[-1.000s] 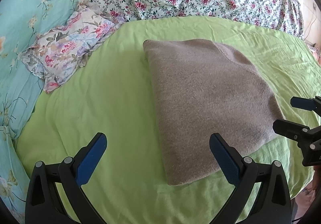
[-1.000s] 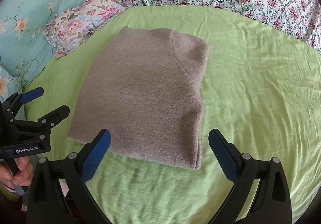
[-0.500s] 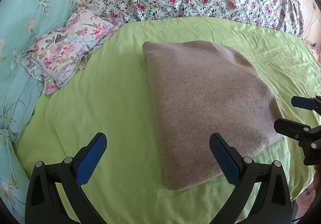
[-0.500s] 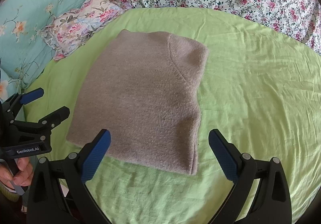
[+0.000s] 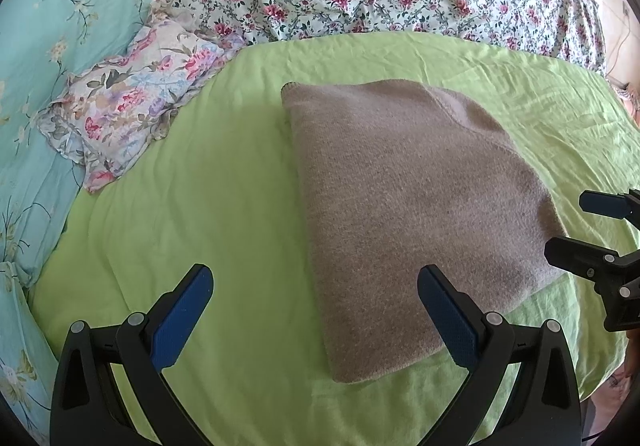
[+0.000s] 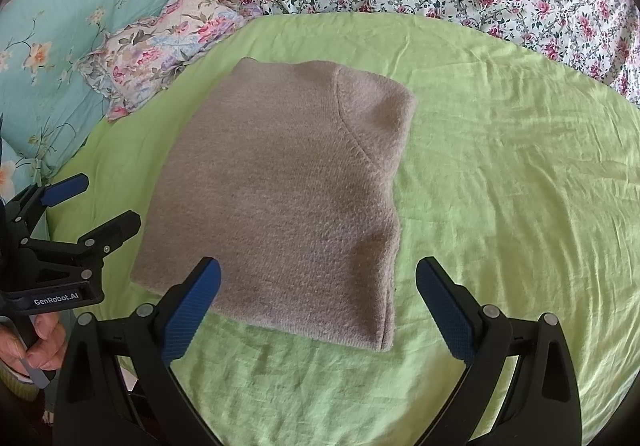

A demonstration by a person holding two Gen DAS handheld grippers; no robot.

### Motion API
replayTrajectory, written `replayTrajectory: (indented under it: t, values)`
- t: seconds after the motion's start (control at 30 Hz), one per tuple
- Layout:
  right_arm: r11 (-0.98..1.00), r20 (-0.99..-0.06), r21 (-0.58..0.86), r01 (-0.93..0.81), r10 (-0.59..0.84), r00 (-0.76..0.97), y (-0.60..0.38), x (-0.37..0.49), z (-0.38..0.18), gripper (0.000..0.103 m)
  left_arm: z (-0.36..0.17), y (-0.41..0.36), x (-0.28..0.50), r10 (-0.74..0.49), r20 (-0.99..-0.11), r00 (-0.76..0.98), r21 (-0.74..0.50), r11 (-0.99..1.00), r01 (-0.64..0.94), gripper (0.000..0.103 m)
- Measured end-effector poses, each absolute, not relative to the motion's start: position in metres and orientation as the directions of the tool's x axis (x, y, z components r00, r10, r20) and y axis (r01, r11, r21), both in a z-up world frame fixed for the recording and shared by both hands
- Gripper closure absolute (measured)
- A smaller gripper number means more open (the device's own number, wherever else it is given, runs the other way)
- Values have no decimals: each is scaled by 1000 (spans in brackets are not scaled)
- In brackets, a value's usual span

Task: Fold small clothes

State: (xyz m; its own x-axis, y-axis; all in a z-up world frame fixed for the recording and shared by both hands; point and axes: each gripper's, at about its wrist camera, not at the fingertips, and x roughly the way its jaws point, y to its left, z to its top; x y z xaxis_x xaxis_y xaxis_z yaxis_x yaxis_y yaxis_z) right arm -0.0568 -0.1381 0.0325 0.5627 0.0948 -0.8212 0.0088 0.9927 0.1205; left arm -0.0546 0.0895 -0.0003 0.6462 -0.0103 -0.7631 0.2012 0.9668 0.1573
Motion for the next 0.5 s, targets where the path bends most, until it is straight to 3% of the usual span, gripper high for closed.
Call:
replayTrajectory:
  t: [0.5]
  values:
    - [993,-819,120,12,93,566,-136,-56,32,5,1,89,-54,-13,-761,648,157,966,203,1]
